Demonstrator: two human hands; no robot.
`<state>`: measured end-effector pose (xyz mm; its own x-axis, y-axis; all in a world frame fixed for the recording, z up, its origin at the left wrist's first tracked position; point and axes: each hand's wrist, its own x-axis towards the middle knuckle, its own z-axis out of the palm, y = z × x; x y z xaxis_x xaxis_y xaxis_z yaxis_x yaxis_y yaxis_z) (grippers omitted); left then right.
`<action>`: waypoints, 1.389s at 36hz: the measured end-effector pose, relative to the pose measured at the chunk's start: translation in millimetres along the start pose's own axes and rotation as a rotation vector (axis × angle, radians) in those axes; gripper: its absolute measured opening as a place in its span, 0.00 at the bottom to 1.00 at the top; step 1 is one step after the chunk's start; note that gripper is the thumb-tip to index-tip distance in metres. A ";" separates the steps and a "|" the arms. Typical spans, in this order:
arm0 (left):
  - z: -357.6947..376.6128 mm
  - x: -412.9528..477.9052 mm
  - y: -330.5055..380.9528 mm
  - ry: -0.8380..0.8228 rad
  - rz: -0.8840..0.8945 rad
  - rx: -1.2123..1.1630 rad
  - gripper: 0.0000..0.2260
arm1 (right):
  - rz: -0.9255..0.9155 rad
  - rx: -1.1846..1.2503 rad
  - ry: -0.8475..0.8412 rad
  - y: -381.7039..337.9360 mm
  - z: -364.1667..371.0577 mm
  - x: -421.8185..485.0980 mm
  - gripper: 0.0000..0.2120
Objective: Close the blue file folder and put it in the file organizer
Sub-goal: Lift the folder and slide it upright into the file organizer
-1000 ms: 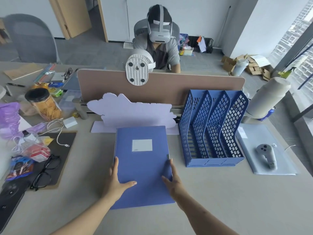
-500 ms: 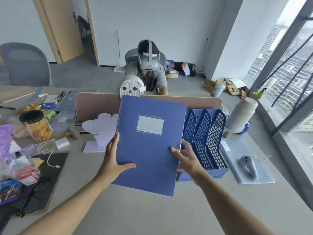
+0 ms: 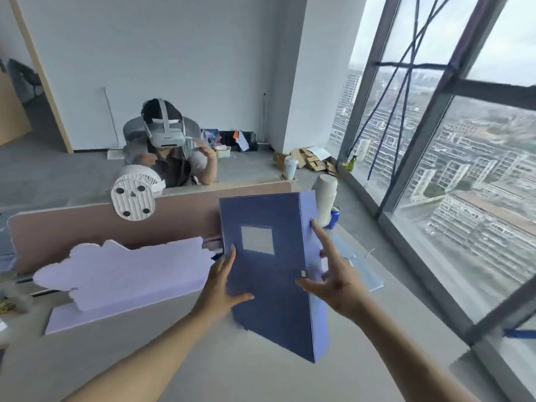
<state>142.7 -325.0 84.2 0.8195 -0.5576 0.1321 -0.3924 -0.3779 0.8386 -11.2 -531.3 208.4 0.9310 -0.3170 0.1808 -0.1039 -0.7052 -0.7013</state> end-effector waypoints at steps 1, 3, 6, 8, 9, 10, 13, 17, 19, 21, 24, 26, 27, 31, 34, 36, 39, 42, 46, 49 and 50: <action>5.3 6.5 8.5 0.000 0.035 -0.010 0.50 | 0.002 -0.013 0.020 1.5 -1.4 -3.5 0.49; 14.5 17.8 31.2 0.015 0.087 -0.061 0.45 | 0.016 -0.026 0.063 3.0 -3.0 -9.5 0.48; 22.8 36.8 65.1 0.030 0.058 -0.180 0.44 | 0.038 -0.013 0.147 5.6 2.2 -12.9 0.49; 23.6 51.7 78.4 0.028 0.052 -0.224 0.44 | 0.017 0.003 0.207 6.4 11.2 -10.3 0.50; 22.7 59.0 81.3 0.025 0.056 -0.250 0.45 | 0.009 0.013 0.230 5.6 16.6 -7.9 0.50; 20.7 64.7 83.7 0.014 0.050 -0.264 0.45 | 0.017 0.032 0.253 5.4 22.2 -4.6 0.50; 11.0 73.3 87.6 -0.034 0.020 -0.254 0.45 | 0.069 0.073 0.319 6.7 38.6 7.4 0.51; -0.9 79.4 75.3 -0.065 -0.164 -0.285 0.42 | 0.058 0.064 0.309 4.4 56.2 22.8 0.50; -5.3 82.4 68.7 -0.087 -0.255 -0.363 0.39 | 0.077 0.052 0.293 2.5 63.7 27.9 0.50; -10.1 84.9 64.2 -0.117 -0.298 -0.434 0.38 | 0.081 0.043 0.287 3.1 71.6 33.4 0.49; -18.3 88.8 62.0 -0.139 -0.306 -0.470 0.37 | 0.102 0.078 0.278 3.5 85.1 41.4 0.47; -23.4 91.7 61.2 -0.140 -0.296 -0.494 0.36 | 0.110 0.081 0.283 3.8 93.5 46.2 0.45; -25.7 93.2 60.6 -0.139 -0.288 -0.505 0.36 | 0.108 0.083 0.287 4.9 97.0 48.6 0.45; -31.7 98.0 50.9 -0.156 -0.246 -0.530 0.38 | 0.090 0.122 0.300 13.4 110.7 59.5 0.47; -31.5 100.0 43.0 -0.157 -0.233 -0.515 0.39 | 0.110 0.152 0.298 23.0 123.5 66.7 0.48; -29.4 99.6 36.9 -0.156 -0.240 -0.516 0.39 | 0.122 0.148 0.290 30.6 134.1 68.4 0.49; -24.4 94.8 26.6 -0.159 -0.268 -0.509 0.40 | 0.145 0.156 0.280 41.0 150.6 66.5 0.50; -17.1 87.3 14.8 -0.168 -0.325 -0.478 0.39 | 0.165 0.123 0.273 51.6 167.9 61.6 0.50; -5.5 79.3 2.5 -0.196 -0.378 -0.425 0.38 | 0.184 0.135 0.261 65.2 183.7 54.1 0.51; 1.5 72.1 0.8 -0.217 -0.410 -0.402 0.39 | 0.167 0.154 0.258 71.4 192.8 48.9 0.50; 3.0 71.0 1.1 -0.222 -0.418 -0.400 0.39 | 0.167 0.156 0.257 71.6 194.2 47.6 0.49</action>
<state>199.1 -367.3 92.9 0.7468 -0.5787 -0.3276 0.1654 -0.3154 0.9344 93.6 -473.7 32.9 0.7852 -0.5833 0.2079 -0.1744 -0.5304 -0.8296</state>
